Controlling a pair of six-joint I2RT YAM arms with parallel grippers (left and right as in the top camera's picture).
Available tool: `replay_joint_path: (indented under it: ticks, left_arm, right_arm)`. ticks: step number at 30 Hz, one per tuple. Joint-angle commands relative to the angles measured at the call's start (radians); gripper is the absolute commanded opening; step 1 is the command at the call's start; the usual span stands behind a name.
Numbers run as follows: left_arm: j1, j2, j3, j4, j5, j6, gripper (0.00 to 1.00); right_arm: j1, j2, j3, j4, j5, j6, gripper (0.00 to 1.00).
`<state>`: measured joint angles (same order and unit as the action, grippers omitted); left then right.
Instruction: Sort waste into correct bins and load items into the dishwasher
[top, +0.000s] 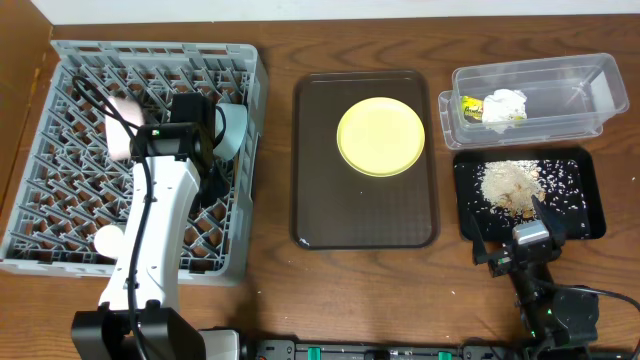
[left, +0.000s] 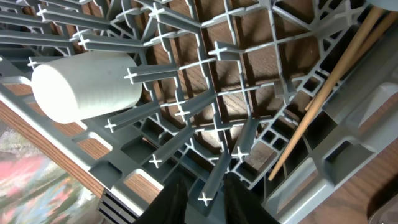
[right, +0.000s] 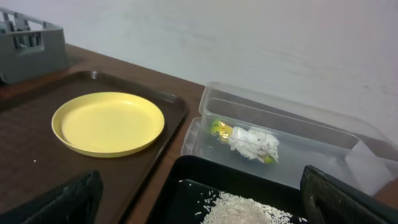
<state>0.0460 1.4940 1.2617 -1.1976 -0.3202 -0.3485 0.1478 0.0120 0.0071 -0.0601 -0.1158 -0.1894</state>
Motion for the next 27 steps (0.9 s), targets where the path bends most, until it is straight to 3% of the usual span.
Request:
replay_joint_path:
  ticks: [1, 6, 10, 15, 18, 19, 22, 27]
  left_arm:
    - [0.003, -0.012, -0.005, -0.001, -0.025, -0.024, 0.24]
    - [0.000, -0.048, 0.026, -0.003, -0.009, -0.024, 0.36]
    - [0.001, -0.124, 0.062, 0.035, 0.021, -0.024, 0.57]
    - [0.067, -0.212, 0.065, 0.159, 0.028, -0.024, 0.59]
    - [0.204, -0.208, 0.065, 0.214, 0.134, -0.023, 0.61]
    - [0.322, -0.187, 0.065, 0.254, 0.267, -0.023, 0.61]
    - [0.497, -0.125, 0.065, 0.325, 0.496, -0.023, 0.61]
    - [0.649, 0.050, 0.065, 0.427, 0.634, -0.020, 0.61]
  right_arm:
    - [-0.005, -0.005, -0.002, -0.003, -0.005, -0.006, 0.99]
    - [-0.004, -0.005, -0.002, -0.003, -0.005, -0.006, 0.99]
    - [-0.004, -0.005, -0.002, -0.003, -0.005, -0.006, 0.99]
    - [-0.004, -0.005, -0.002, -0.003, -0.005, -0.006, 0.99]
    - [-0.004, -0.005, -0.002, -0.003, -0.005, -0.006, 0.99]
    - [-0.005, -0.005, -0.002, -0.003, -0.005, -0.006, 0.99]
    - [-0.004, -0.005, -0.002, -0.003, -0.005, -0.006, 0.99]
    - [-0.004, -0.005, -0.002, -0.003, -0.005, -0.006, 0.99]
